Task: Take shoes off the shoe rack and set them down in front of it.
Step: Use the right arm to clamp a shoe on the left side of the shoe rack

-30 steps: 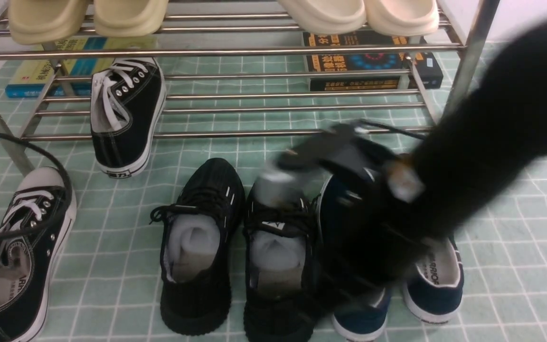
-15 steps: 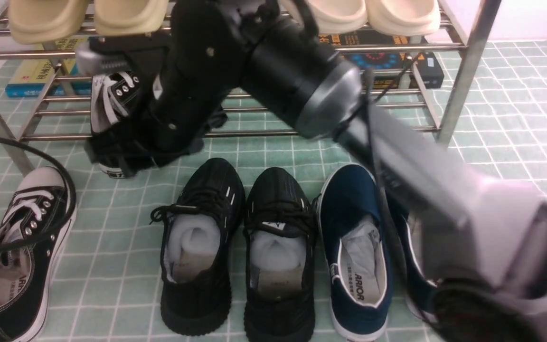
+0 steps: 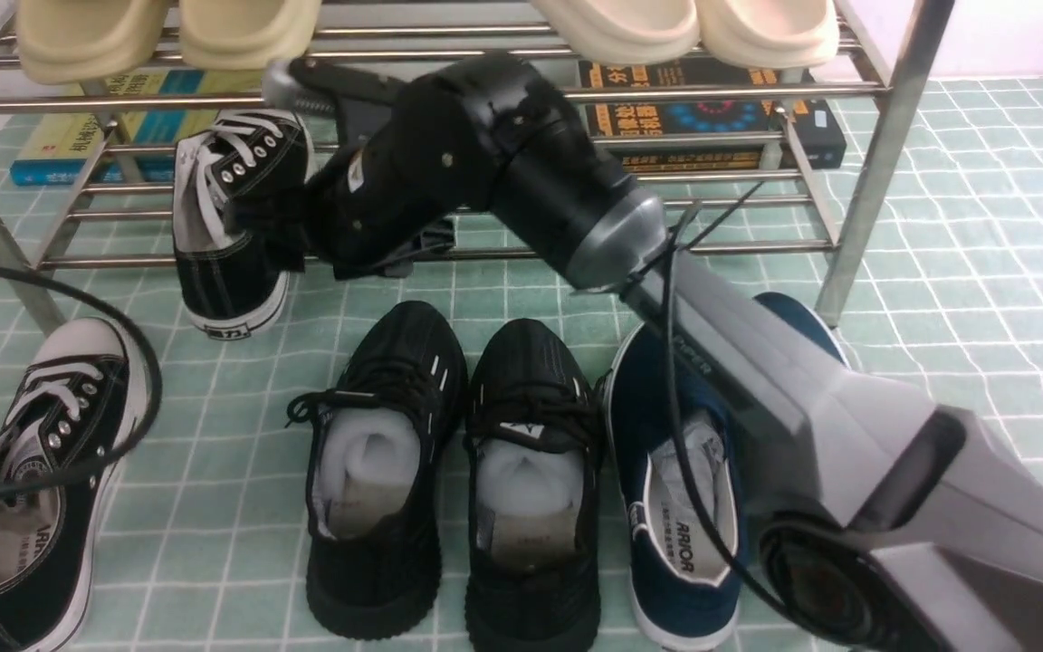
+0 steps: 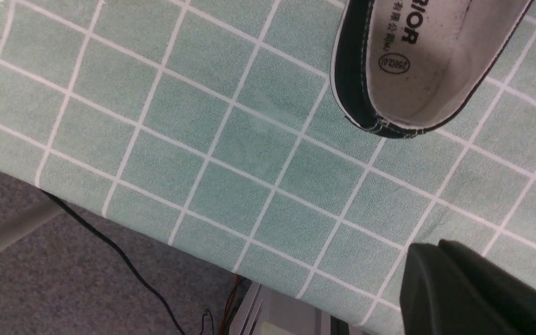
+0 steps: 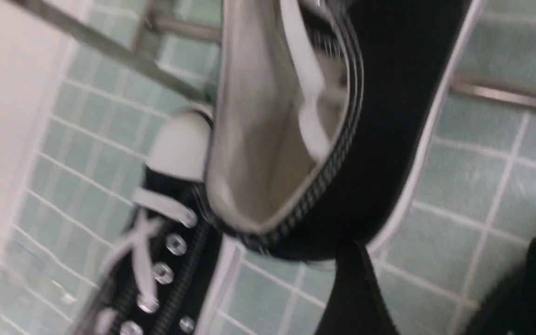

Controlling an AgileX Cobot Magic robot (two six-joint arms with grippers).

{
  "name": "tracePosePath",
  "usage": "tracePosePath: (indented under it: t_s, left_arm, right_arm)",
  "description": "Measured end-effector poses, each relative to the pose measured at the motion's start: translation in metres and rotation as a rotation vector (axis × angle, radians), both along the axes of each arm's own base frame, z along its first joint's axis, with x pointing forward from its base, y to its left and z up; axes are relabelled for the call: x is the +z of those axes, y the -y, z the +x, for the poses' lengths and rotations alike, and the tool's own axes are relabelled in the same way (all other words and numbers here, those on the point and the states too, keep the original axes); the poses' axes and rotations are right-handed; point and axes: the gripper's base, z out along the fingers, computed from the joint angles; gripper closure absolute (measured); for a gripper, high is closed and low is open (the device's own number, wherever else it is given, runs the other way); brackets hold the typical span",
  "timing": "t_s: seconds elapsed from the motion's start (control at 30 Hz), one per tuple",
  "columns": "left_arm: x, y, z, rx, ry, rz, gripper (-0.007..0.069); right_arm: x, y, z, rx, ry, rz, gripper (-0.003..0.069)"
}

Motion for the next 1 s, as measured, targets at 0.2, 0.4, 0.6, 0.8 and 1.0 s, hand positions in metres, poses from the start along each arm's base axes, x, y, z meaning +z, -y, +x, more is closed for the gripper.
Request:
tracePosePath:
  t_s: [0.2, 0.4, 0.6, 0.8, 1.0]
  left_arm:
    - [-0.013, 0.002, -0.001, -0.021, -0.008, 0.006, 0.0602]
    - [-0.013, 0.002, 0.0, -0.023, 0.0, 0.011, 0.0592]
    - [-0.013, 0.001, 0.0, -0.025, -0.001, 0.018, 0.0589]
    - [-0.013, 0.001, 0.0, -0.025, -0.001, 0.019, 0.0583]
    - [-0.013, 0.001, 0.0, -0.025, -0.001, 0.019, 0.0577]
  right_arm:
    - [0.005, -0.003, 0.009, -0.019, 0.007, 0.162, 0.0192]
    - [-0.014, -0.013, 0.013, -0.033, 0.01, 0.208, 0.0191]
    - [-0.023, -0.014, 0.015, -0.039, 0.008, 0.194, 0.0191]
    - [-0.024, -0.013, 0.017, -0.055, 0.041, 0.157, 0.0191]
    - [-0.036, -0.013, 0.02, -0.081, 0.029, 0.144, 0.0191]
